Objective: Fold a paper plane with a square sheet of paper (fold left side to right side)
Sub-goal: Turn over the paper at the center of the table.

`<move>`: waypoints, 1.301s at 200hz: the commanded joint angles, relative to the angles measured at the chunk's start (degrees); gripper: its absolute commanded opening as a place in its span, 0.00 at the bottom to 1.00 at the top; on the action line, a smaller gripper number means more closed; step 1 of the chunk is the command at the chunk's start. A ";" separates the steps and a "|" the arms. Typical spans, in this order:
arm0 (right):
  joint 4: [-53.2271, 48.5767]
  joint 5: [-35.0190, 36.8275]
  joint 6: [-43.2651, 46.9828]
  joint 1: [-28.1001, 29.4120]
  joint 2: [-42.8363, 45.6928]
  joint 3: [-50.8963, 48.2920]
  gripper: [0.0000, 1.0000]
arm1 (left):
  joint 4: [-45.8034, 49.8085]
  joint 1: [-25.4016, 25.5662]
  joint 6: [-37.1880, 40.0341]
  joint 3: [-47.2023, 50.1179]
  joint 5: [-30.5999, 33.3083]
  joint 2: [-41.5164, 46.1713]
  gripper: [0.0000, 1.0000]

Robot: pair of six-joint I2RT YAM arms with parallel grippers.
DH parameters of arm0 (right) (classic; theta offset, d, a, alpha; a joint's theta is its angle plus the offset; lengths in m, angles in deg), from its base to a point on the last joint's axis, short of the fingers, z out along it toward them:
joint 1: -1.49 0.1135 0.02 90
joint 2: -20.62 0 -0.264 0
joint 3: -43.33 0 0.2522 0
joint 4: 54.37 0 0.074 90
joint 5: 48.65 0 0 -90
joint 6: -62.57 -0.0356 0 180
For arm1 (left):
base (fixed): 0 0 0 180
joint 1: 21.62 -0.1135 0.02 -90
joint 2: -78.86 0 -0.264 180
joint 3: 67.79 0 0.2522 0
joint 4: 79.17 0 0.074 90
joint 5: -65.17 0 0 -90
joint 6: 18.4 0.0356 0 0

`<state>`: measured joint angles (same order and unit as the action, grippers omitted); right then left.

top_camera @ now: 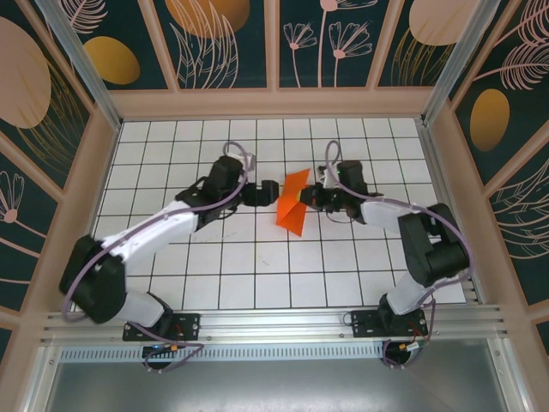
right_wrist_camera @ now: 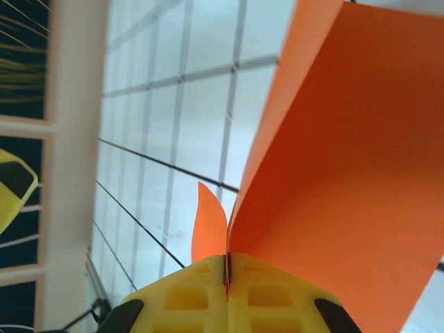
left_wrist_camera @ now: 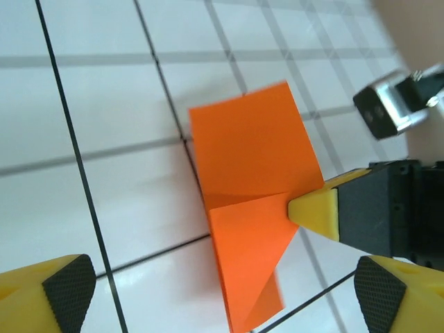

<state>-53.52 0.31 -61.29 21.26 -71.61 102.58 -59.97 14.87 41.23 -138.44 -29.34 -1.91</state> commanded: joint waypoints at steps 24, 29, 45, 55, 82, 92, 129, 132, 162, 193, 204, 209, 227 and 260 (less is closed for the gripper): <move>12.97 -12.14 -6.91 -7.19 12.46 1.66 0.00 | -8.90 -2.05 -8.28 3.96 -2.16 11.61 0.99; 13.76 -12.93 -7.64 -7.46 13.25 2.30 0.00 | -10.10 -2.09 -8.92 3.83 -3.56 12.12 0.99; 15.01 -14.97 -9.07 -7.64 15.61 5.04 0.00 | -13.84 -2.10 -10.93 3.37 -8.14 13.16 0.99; 16.61 -16.43 -10.55 -7.64 16.68 6.43 0.00 | -15.97 -2.12 -11.96 2.70 -11.03 13.18 0.98; 21.94 -17.67 -15.56 -6.66 18.65 8.82 0.00 | -22.44 -2.12 -14.62 1.52 -18.60 11.96 0.99; 21.94 -17.42 -15.73 -5.48 18.97 9.88 0.00 | -24.18 -2.10 -15.25 1.51 -20.93 11.04 0.98; 21.23 -17.17 -15.20 -0.61 18.30 13.47 0.00 | -32.98 -2.12 -19.46 -0.51 -30.42 7.17 0.86; 21.18 -17.15 -15.16 -0.30 18.20 13.63 0.00 | -33.82 -2.10 -20.10 -0.37 -31.09 6.81 0.84; 21.23 -16.72 -15.22 1.05 17.96 14.09 0.00 | -38.23 -2.12 -22.17 0.00 -34.00 5.35 0.56; 21.15 -16.57 -15.36 1.01 18.05 13.31 0.00 | -38.15 -2.05 -22.39 0.55 -33.95 5.45 0.26; 20.97 -16.56 -15.29 0.99 18.18 12.98 0.00 | -37.96 -2.08 -22.28 0.80 -33.65 5.36 0.18; 20.47 -16.53 -15.05 1.05 18.29 12.88 0.00 | -37.95 -2.12 -22.32 0.87 -33.63 5.34 0.15; 17.54 -15.99 -13.30 0.62 18.78 12.66 0.01 | -37.41 -2.10 -22.11 0.85 -33.32 5.14 0.04; 3.09 -10.60 -5.47 -2.02 21.43 13.01 0.26 | -28.04 -1.99 -16.59 0.37 -29.29 5.19 0.00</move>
<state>-39.05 -14.40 -73.71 21.26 -53.23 114.91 -94.05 12.93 19.86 -137.39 -61.67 3.46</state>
